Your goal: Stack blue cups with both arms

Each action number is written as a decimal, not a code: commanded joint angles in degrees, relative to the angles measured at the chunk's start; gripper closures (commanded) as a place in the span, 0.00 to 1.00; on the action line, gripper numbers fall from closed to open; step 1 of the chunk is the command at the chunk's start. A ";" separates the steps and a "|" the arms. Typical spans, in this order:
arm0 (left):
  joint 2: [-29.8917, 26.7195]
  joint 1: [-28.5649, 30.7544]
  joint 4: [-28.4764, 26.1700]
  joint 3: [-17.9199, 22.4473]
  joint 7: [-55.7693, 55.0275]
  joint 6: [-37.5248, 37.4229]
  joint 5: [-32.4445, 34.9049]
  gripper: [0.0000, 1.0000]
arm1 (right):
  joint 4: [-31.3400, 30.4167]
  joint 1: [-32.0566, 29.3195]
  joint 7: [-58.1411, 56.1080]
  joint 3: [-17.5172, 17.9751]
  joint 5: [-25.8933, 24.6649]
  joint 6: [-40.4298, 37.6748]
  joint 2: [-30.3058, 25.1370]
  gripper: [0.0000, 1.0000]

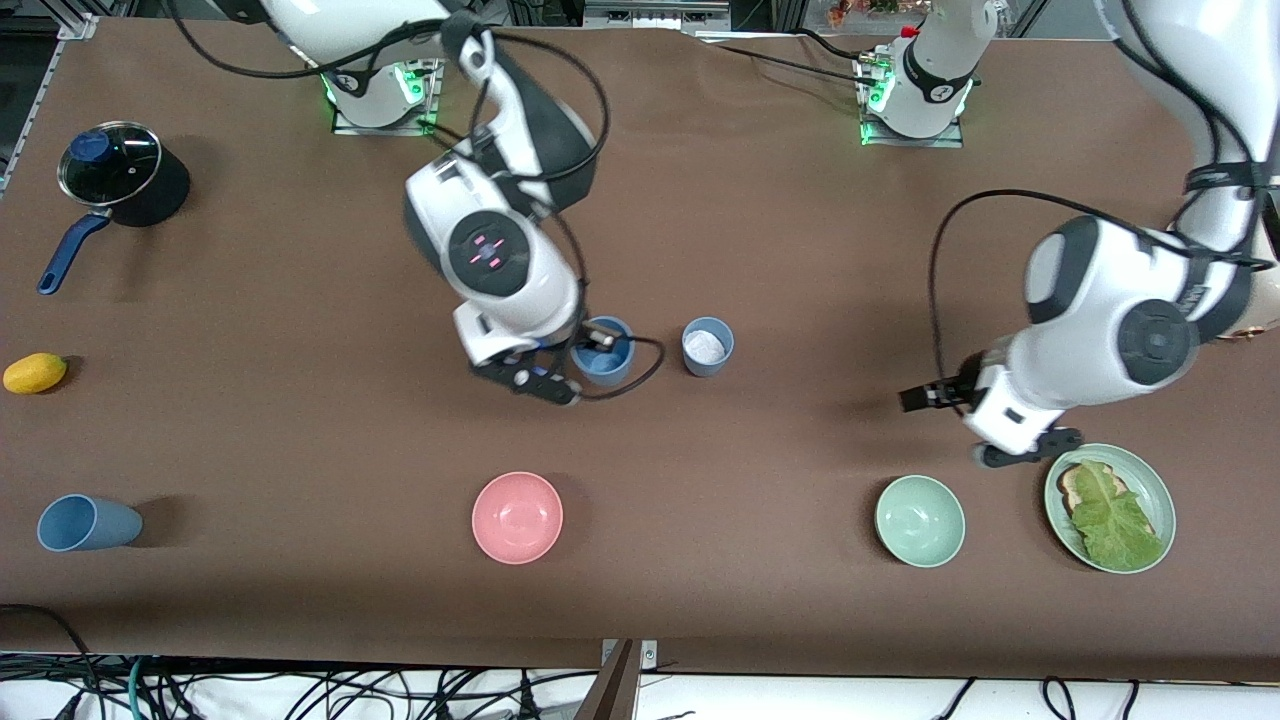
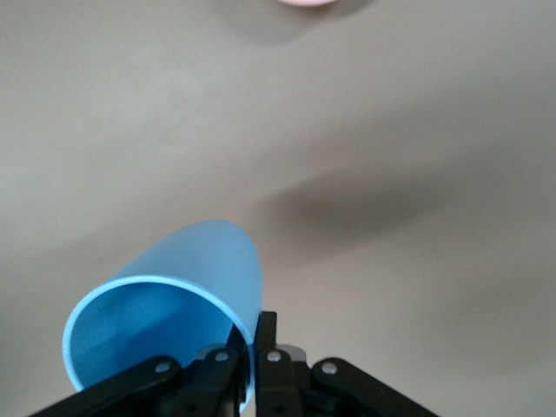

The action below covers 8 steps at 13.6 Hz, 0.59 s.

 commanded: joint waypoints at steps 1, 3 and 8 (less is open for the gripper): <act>-1.22 2.80 3.36 -0.56 4.78 -6.49 1.41 0.00 | 1.43 2.74 8.04 -0.62 0.29 2.28 0.32 1.00; -1.74 3.42 5.47 -0.29 6.55 -9.83 1.50 0.00 | 1.43 5.12 14.72 -0.54 0.20 5.44 0.32 1.00; -13.24 -12.65 -0.75 22.54 19.00 -11.08 -6.14 0.00 | 0.82 10.65 26.69 -0.80 -0.23 10.47 0.75 1.00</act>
